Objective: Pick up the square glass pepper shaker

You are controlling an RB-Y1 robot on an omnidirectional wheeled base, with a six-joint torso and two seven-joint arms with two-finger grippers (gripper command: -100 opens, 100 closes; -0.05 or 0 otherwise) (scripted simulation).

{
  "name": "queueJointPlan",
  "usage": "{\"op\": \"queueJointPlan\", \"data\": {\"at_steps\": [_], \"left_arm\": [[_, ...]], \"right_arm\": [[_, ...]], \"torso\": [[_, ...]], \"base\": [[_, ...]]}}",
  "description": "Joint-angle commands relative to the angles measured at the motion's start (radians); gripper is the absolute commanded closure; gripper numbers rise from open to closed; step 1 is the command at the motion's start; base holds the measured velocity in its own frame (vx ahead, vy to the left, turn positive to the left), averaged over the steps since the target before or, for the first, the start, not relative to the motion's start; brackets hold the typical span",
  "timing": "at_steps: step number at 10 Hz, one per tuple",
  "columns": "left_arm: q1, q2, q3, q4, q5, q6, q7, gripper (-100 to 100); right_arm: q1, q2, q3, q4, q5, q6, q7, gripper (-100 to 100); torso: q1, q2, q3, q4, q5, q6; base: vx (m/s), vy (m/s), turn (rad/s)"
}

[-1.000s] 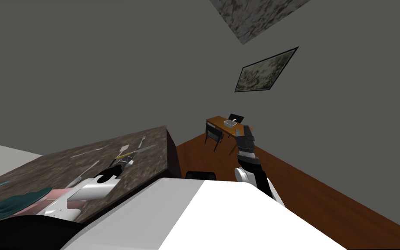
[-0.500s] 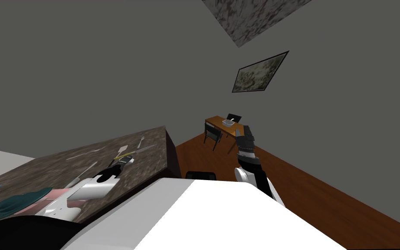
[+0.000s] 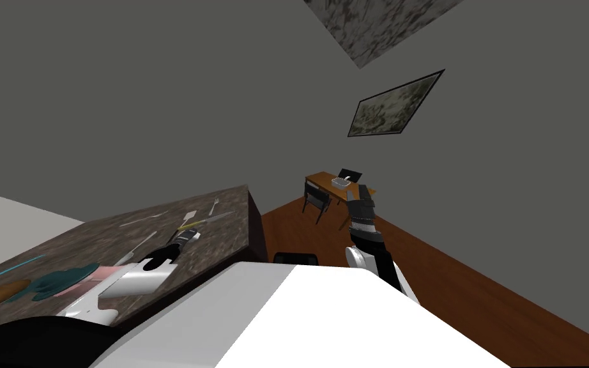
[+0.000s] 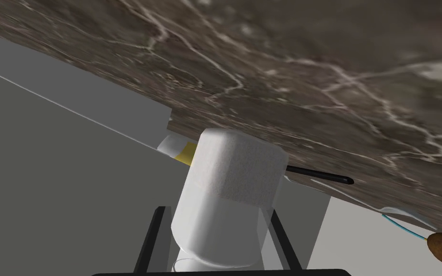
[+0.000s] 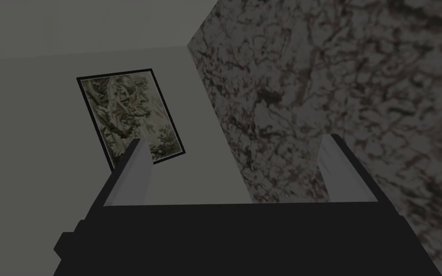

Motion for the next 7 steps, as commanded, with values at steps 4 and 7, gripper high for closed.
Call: {"op": "queueJointPlan", "data": {"at_steps": [4, 7], "left_arm": [[0.073, -0.003, -0.022, -0.109, 0.002, -0.020, -0.005, 100], [0.121, -0.009, -0.035, -0.184, 0.001, -0.031, -0.009, 100]], "right_arm": [[0.000, 0.000, 0.000, 0.000, 0.000, 0.000, 0.000, 0], [0.000, 0.000, 0.000, 0.000, 0.000, 0.000, 0.000, 0]], "torso": [[0.000, -0.003, -0.002, -0.001, 0.000, 0.002], [-0.001, -0.002, -0.002, -0.001, -0.001, 0.002]], "base": [[0.113, 0.010, 0.192], [0.098, 0.000, 0.181]]}}
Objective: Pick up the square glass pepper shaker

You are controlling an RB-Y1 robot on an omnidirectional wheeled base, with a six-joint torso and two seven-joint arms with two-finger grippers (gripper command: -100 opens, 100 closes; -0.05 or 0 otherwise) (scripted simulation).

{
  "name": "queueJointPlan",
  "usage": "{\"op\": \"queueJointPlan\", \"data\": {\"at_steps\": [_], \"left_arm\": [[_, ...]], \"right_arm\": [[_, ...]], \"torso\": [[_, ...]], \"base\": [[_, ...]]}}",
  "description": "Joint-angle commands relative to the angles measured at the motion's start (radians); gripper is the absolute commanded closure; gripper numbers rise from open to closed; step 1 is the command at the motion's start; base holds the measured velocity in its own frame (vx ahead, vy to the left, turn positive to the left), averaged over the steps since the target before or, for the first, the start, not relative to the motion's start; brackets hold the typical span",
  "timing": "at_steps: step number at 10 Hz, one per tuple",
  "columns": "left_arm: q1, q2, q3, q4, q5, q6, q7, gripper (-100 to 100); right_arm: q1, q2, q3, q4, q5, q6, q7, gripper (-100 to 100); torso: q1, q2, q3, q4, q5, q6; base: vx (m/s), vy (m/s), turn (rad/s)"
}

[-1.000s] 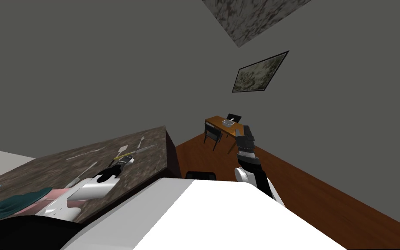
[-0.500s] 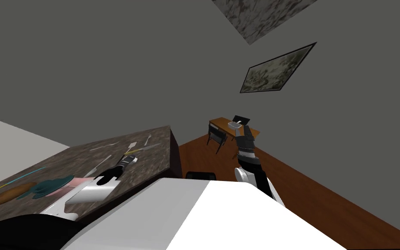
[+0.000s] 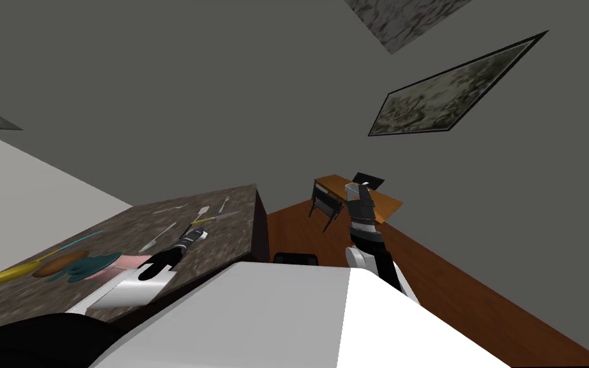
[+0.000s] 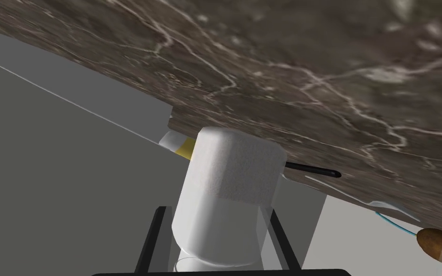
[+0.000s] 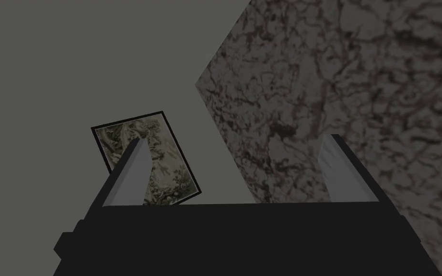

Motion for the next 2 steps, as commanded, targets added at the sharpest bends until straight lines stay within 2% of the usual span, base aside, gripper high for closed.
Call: {"op": "queueJointPlan", "data": {"at_steps": [1, 2], "left_arm": [[0.000, 0.000, 0.000, 0.000, 0.000, 0.000, 0.000, 100], [0.002, -0.001, 0.000, -0.003, 0.000, -0.002, 0.000, 0]], "right_arm": [[0.000, 0.000, 0.000, 0.000, 0.000, 0.000, 0.000, 0], [0.000, 0.000, 0.000, 0.000, 0.000, 0.000, 0.000, 0]], "torso": [[0.000, 0.000, 0.000, 0.000, 0.000, 0.000], [0.000, 0.002, 0.001, 0.000, 0.000, 0.001]], "base": [[0.042, 0.003, 0.037], [0.007, -0.001, -0.007]]}}
